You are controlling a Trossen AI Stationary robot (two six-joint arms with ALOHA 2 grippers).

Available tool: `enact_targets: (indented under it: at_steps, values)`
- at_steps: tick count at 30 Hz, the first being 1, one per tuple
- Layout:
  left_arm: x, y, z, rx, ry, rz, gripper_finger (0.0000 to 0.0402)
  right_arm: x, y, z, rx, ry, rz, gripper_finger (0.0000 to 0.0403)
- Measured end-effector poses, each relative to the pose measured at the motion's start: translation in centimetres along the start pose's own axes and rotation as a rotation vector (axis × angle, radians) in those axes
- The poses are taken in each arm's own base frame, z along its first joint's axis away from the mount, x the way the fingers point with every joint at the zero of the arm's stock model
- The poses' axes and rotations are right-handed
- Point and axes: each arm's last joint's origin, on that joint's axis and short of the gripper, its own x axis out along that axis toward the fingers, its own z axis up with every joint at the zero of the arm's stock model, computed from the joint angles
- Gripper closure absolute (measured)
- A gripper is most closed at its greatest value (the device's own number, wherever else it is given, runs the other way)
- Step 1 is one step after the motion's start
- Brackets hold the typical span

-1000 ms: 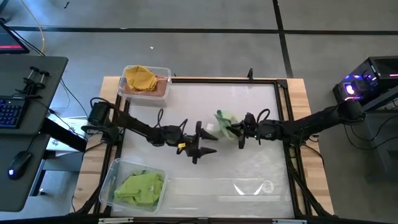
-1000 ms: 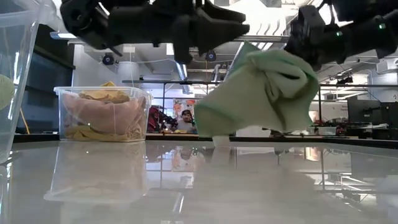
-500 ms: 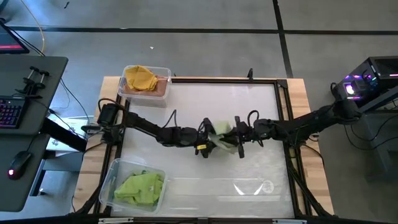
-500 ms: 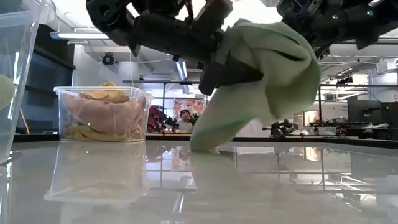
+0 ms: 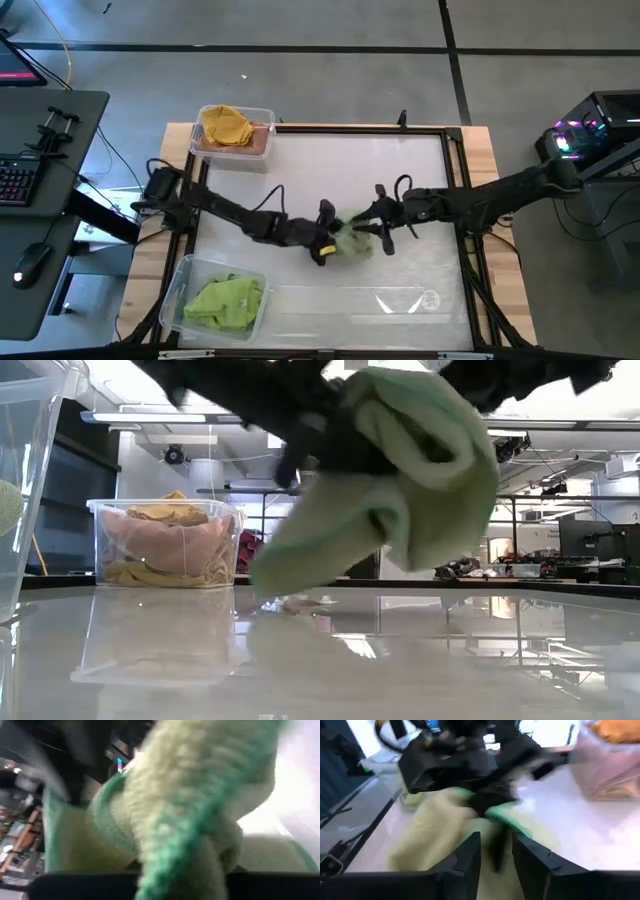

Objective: Sort towels by color in basket
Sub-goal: Put the green towel into the bottom transparent bin

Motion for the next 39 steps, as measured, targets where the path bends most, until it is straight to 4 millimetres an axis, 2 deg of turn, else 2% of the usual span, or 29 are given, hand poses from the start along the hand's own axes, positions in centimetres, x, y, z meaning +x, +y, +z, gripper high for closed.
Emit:
enact_targets:
  at_steps: [2,8,10,15,17,20,22,26,28,31,35,39]
  values:
    - [-1.5,0.1,0.9,0.014,0.032,-0.009,0.0388,-0.7,0.3,1.0,-0.008,-0.021,-0.022,0.0294]
    - [-7.3,1.8,3.5,0.041,0.154,0.152,0.0373,-2.0,1.4,1.9,-0.131,-0.103,-0.083,0.0295]
    - [-9.7,1.7,4.4,0.035,0.174,0.182,0.0377,-1.8,1.6,1.8,-0.142,-0.103,-0.115,0.0295]
    - [-16.9,0.7,6.7,-0.005,0.095,0.149,0.0386,-1.4,2.1,1.0,-0.159,-0.057,-0.119,0.0295]
    - [-19.9,0.6,7.4,-0.081,0.037,0.129,0.0386,-0.9,2.3,0.8,-0.163,-0.054,-0.115,0.0295]
    - [-24.3,2.1,9.4,-0.320,-0.046,0.064,0.0387,-0.5,2.3,0.5,-0.188,-0.041,-0.117,0.0295]
    - [-26.9,3.0,10.3,-0.469,-0.050,-0.050,0.0387,-0.2,2.3,0.4,-0.203,-0.034,-0.117,0.0295]
    - [-30.5,3.9,11.9,-0.738,0.007,-0.312,0.0388,0.1,2.3,0.3,-0.223,-0.038,-0.120,0.0295]
    - [-31.6,3.7,12.2,-0.824,0.057,-0.380,0.0388,0.1,2.3,0.3,-0.223,-0.039,-0.120,0.0295]
    - [-32.2,2.1,11.4,-0.893,0.211,-0.402,0.0388,0.2,2.3,0.3,-0.224,-0.038,-0.119,0.0295]
    - [-31.9,-1.0,9.5,-0.925,0.511,-0.337,0.0388,0.2,2.3,0.3,-0.224,-0.040,-0.118,0.0295]
    - [-30.7,-4.3,7.4,-0.832,0.799,-0.220,0.0389,0.2,2.3,0.3,-0.224,-0.040,-0.116,0.0295]
